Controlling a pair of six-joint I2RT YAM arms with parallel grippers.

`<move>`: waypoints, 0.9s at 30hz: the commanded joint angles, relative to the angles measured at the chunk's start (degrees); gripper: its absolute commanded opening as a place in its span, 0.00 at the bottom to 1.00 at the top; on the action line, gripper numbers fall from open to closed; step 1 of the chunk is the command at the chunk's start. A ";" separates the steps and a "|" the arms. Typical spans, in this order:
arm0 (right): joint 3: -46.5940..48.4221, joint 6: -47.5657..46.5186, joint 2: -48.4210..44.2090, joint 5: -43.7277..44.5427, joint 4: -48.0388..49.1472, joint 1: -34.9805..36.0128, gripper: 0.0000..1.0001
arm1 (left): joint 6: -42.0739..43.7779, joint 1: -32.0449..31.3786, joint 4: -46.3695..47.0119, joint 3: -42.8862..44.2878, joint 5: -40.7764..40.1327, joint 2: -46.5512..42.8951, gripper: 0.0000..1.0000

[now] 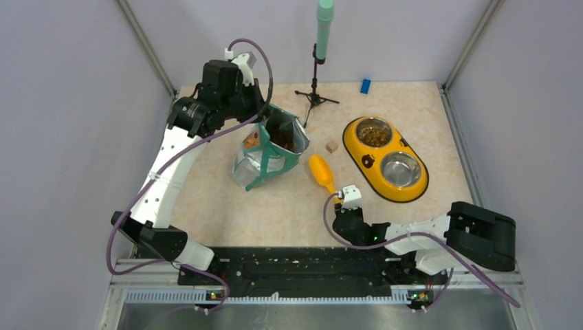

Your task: Serve the pet food

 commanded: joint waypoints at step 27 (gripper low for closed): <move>0.81 4.54 6.04 5.49 4.18 0.76 0.46 | -1.50 -0.52 7.11 0.91 1.52 -5.19 0.00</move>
